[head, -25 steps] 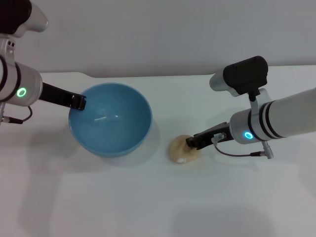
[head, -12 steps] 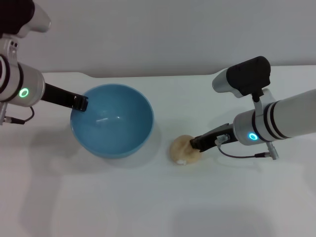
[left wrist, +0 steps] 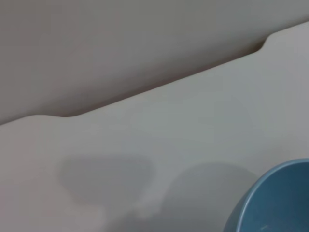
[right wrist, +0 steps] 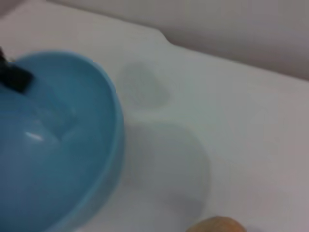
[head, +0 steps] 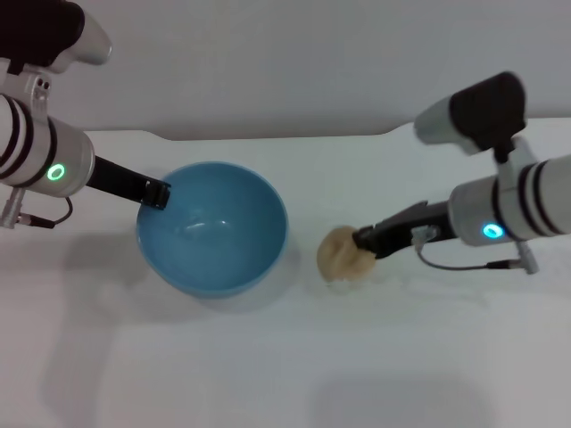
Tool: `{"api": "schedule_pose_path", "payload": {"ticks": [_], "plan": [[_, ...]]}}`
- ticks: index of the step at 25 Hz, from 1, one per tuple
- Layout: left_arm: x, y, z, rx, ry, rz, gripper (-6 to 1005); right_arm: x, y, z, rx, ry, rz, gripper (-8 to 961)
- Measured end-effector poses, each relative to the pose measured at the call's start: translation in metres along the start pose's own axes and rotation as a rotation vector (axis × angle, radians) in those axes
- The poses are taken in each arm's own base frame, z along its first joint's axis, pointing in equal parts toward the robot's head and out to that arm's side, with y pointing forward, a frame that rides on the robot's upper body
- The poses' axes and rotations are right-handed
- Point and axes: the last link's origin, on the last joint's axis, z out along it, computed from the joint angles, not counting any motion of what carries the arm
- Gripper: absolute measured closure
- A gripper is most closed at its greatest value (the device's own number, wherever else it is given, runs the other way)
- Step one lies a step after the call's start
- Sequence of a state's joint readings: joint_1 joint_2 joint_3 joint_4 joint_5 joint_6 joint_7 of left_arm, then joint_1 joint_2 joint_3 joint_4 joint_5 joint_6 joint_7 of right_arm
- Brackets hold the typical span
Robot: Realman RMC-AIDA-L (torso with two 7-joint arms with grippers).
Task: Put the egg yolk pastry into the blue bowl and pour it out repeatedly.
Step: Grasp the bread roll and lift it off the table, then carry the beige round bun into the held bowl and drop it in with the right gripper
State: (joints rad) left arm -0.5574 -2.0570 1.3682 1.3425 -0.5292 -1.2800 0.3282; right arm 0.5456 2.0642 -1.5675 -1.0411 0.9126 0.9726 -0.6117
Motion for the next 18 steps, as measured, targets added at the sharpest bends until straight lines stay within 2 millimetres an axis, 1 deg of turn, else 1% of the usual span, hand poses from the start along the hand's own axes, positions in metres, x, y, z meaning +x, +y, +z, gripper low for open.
{"api": "schedule_pose_path", "payload": {"ticks": [6,8,9,10,11,12,13,14,16,18], "plan": [[0.002,0.008,0.002,-0.012,-0.028,0.034,975,-0.023,0.012,-0.045,-0.031,-0.094,-0.071,952],[0.002,0.012,0.004,-0.016,-0.037,0.050,974,-0.035,0.021,-0.059,-0.052,-0.137,-0.110,953],[0.002,0.015,0.005,-0.020,-0.043,0.063,974,-0.047,0.030,-0.070,-0.069,-0.179,-0.142,953],[0.002,0.015,0.005,-0.020,-0.043,0.063,974,-0.054,0.035,-0.074,-0.079,-0.204,-0.160,952],[0.002,0.018,0.006,-0.022,-0.047,0.071,973,-0.061,0.040,-0.077,-0.096,-0.228,-0.176,951],[0.001,0.024,0.009,-0.027,-0.056,0.086,973,-0.067,0.046,-0.080,-0.116,-0.250,-0.195,950],[0.001,0.024,0.009,-0.027,-0.056,0.086,973,-0.067,0.046,-0.080,-0.116,-0.250,-0.195,950],[0.001,0.027,0.010,-0.029,-0.060,0.090,973,-0.071,0.051,-0.080,-0.141,-0.264,-0.216,949],[0.001,0.032,0.012,-0.031,-0.067,0.091,974,-0.078,0.062,-0.077,-0.197,-0.277,-0.259,947],[0.000,0.037,0.015,-0.033,-0.071,0.093,974,-0.080,0.069,-0.071,-0.230,-0.268,-0.279,945]]}}
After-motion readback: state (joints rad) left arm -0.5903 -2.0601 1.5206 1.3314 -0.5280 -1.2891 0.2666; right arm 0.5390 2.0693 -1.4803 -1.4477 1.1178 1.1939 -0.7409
